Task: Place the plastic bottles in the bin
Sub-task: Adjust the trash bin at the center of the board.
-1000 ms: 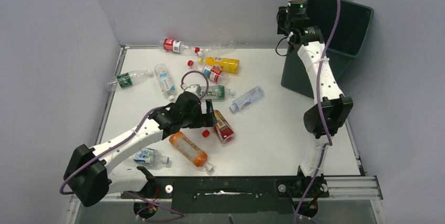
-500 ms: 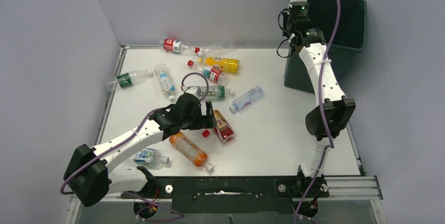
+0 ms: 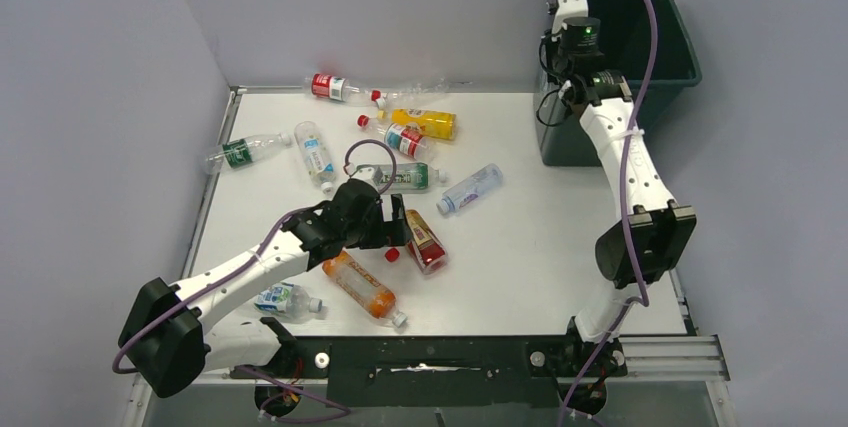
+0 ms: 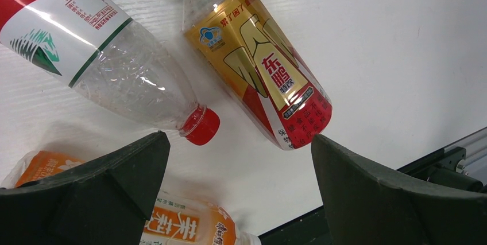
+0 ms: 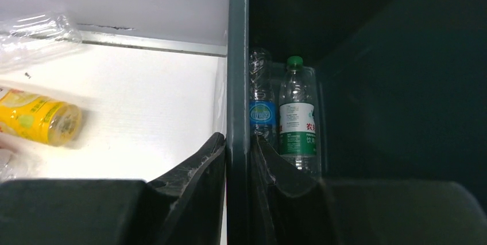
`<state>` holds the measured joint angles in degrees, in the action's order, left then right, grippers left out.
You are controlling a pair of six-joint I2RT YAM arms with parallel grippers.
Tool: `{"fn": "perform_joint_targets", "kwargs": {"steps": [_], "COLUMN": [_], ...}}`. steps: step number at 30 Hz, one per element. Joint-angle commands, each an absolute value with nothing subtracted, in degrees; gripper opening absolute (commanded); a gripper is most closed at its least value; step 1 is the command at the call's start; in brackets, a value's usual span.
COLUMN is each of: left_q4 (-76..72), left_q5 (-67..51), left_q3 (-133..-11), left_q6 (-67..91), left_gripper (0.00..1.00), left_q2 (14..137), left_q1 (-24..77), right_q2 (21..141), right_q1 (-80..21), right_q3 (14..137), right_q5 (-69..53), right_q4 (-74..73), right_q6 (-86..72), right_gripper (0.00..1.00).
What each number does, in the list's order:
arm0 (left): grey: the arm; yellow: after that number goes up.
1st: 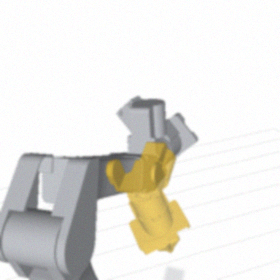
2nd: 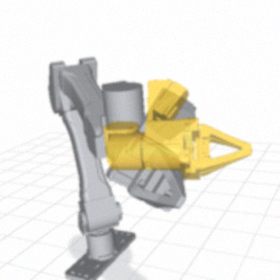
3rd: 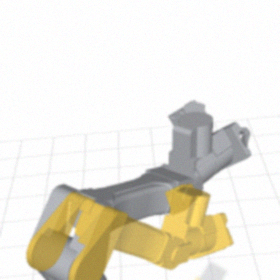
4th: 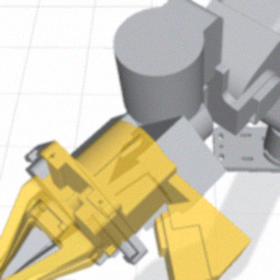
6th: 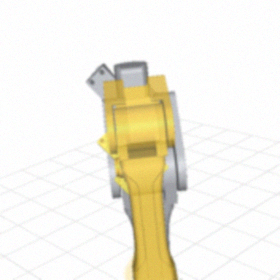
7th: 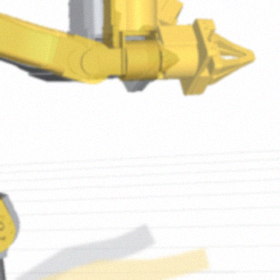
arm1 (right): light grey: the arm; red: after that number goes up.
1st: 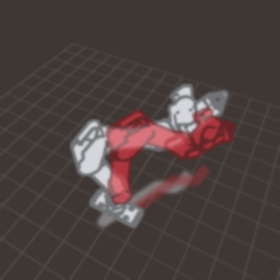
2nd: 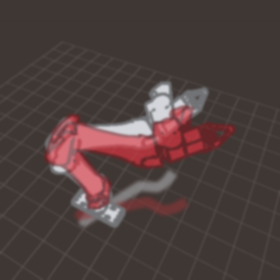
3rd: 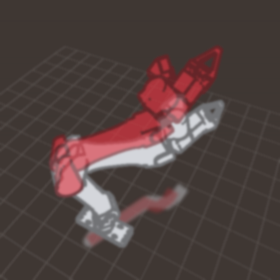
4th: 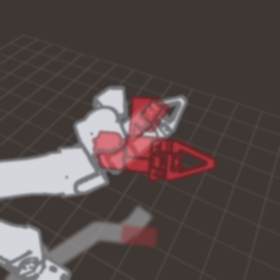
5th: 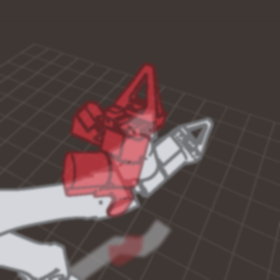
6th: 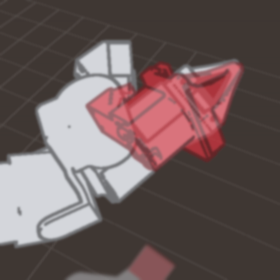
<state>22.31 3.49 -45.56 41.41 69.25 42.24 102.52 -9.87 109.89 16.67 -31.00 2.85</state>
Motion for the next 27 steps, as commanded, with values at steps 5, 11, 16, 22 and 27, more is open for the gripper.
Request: {"fn": "perform_joint_targets", "kwargs": {"steps": [5, 11, 16, 22, 27], "left_q4": [17.2, 15.8, 14.9, 13.9, 13.4], "left_q5": [2.4, 2.0, 1.9, 1.8, 1.5], "left_q3": [-43.7, -41.3, -40.2, -39.2, -38.8], "left_q6": [42.2, 42.8, 42.8, 42.6, 42.3], "left_gripper": [0.98, 0.98, 0.98, 0.98, 0.98], "left_q2": [65.8, 64.1, 63.3, 62.9, 62.9], "left_q1": [42.5, 42.5, 42.5, 42.5, 42.5], "right_q2": [96.2, 95.2, 95.0, 94.7, 93.9], "right_q1": [-6.8, -6.2, -6.2, -7.4, -8.3], "right_q3": [107.3, 109.0, 111.4, 113.4, 113.5], "right_q5": [12.1, 12.0, 12.1, 12.5, 12.9], "right_q4": [-37.6, -39.4, -41.7, -44.5, -45.6], "right_q6": [3.6, 3.6, 3.0, 1.2, -1.0], "right_gripper": [0.20, 0.20, 0.20, 0.20, 0.21]}}
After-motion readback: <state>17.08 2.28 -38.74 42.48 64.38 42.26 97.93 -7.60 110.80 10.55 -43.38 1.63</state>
